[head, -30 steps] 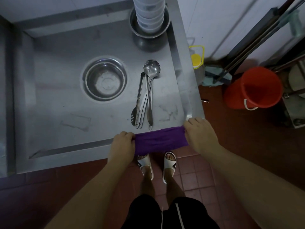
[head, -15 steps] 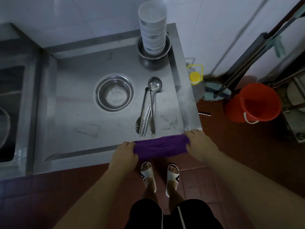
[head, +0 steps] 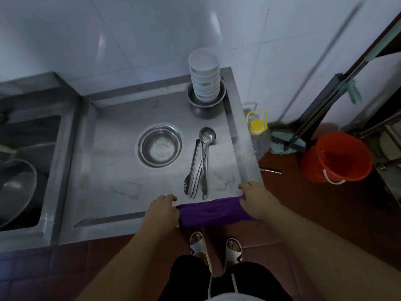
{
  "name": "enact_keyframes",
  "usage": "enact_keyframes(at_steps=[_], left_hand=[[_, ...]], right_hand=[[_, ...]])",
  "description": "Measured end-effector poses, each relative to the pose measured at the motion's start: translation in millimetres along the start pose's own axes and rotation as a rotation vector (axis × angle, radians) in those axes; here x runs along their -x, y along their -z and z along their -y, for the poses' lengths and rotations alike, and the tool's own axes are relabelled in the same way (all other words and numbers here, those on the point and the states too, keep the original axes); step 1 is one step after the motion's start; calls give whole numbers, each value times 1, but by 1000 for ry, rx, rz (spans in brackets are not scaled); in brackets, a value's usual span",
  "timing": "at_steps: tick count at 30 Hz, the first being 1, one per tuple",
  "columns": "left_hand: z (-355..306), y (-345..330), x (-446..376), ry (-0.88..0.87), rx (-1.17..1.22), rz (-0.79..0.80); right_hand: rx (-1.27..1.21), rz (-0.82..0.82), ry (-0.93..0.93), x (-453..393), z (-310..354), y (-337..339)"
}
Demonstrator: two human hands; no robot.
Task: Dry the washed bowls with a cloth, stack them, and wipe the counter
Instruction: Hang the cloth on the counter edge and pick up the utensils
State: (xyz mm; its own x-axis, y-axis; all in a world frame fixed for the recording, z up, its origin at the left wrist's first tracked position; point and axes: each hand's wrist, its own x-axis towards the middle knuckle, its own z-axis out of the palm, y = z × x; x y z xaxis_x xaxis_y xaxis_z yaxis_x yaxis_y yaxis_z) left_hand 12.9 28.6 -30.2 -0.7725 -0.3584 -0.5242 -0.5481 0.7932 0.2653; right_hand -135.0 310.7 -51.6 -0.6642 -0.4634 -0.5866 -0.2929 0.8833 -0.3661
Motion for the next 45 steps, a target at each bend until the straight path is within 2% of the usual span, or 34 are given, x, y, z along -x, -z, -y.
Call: enact_keyframes(at_steps=[6, 13, 22, 33, 41, 45], left_hand=[[-14, 16, -46, -14, 57, 43], [-33, 27, -128, -15, 116, 138], [-58, 18, -200, 56, 136, 130], [-90, -13, -210, 182, 177, 126], [-86, 2, -202, 180, 260, 136], [-67, 18, -189, 189, 396, 121]], right_hand=[[-158, -20, -46, -35, 24, 11], [-295, -14, -222, -77, 39, 18], [-409, -64, -292, -134, 75, 5], [-586, -41, -359, -144, 63, -2], [-635, -9, -412, -138, 59, -1], [-651, 0, -449, -141, 72, -4]])
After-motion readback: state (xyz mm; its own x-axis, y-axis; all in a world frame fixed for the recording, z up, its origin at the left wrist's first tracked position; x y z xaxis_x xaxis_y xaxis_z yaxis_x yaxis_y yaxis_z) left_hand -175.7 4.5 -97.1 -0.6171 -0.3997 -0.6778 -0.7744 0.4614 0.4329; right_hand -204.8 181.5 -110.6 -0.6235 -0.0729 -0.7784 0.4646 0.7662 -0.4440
